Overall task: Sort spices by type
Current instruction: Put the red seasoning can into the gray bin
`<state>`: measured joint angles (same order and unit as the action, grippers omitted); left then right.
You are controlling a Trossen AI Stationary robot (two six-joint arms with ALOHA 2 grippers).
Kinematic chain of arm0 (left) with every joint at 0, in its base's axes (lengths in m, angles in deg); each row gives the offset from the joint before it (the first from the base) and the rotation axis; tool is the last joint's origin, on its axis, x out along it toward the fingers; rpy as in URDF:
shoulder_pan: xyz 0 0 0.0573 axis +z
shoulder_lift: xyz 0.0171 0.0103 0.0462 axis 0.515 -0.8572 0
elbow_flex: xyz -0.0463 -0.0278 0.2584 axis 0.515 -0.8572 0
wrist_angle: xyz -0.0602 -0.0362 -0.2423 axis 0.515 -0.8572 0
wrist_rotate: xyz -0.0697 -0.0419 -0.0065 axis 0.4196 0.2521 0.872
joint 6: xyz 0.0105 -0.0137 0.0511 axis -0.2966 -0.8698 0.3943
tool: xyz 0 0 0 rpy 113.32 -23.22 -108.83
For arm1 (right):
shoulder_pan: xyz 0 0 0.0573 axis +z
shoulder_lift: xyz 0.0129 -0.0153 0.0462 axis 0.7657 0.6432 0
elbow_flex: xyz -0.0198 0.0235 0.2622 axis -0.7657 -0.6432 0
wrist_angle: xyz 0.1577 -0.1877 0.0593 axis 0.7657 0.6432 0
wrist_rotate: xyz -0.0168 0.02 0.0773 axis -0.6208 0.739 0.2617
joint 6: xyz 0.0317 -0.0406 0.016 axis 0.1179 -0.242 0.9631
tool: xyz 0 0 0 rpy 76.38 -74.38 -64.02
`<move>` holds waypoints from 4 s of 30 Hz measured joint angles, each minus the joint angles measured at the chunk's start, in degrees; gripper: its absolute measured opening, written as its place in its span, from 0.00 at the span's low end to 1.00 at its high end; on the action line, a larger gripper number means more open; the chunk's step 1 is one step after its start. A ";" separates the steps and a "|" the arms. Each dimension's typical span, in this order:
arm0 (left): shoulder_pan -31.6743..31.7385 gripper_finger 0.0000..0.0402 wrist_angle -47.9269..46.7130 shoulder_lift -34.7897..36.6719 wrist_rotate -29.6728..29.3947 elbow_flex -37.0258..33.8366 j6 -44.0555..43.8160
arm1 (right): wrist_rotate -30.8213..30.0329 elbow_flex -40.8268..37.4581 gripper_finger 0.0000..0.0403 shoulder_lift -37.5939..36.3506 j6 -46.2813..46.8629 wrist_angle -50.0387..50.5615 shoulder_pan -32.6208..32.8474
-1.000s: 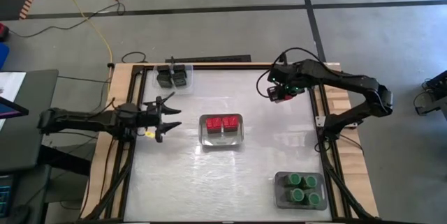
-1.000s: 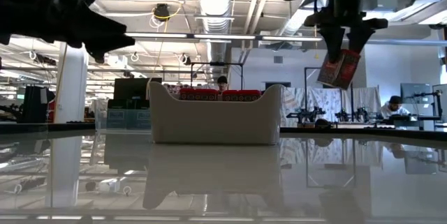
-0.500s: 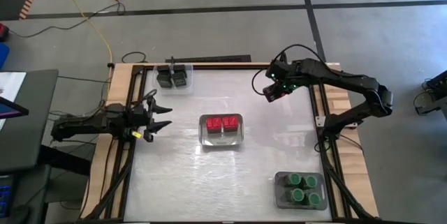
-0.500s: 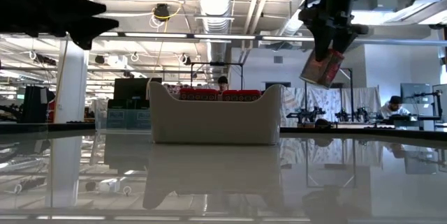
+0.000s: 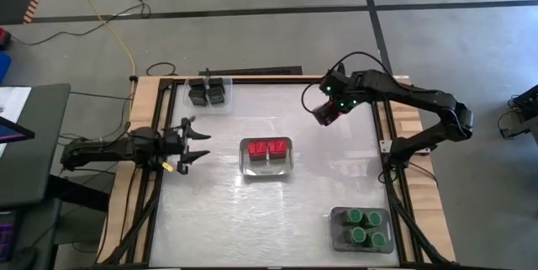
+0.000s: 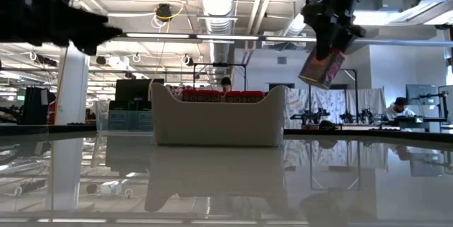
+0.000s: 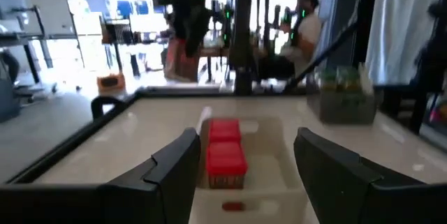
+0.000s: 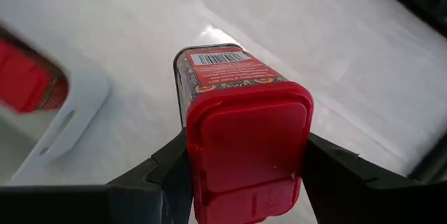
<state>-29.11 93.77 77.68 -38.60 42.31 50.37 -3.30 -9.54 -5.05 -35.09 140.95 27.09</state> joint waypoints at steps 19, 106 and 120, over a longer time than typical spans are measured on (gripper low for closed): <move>0.00 0.55 -2.45 -0.38 0.22 -0.17 0.28 | 7.35 8.69 0.60 2.68 -17.13 -18.64 12.40; 0.01 0.55 -2.51 -0.38 0.13 -0.21 0.28 | -3.61 42.47 0.65 51.22 -21.57 9.79 29.59; 0.02 0.55 -2.51 -0.38 0.13 -0.21 0.28 | -3.34 42.47 0.65 51.24 -21.12 9.82 29.88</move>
<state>-29.09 91.26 77.30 -38.46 42.10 50.65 -6.64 32.93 46.19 -56.21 150.77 56.97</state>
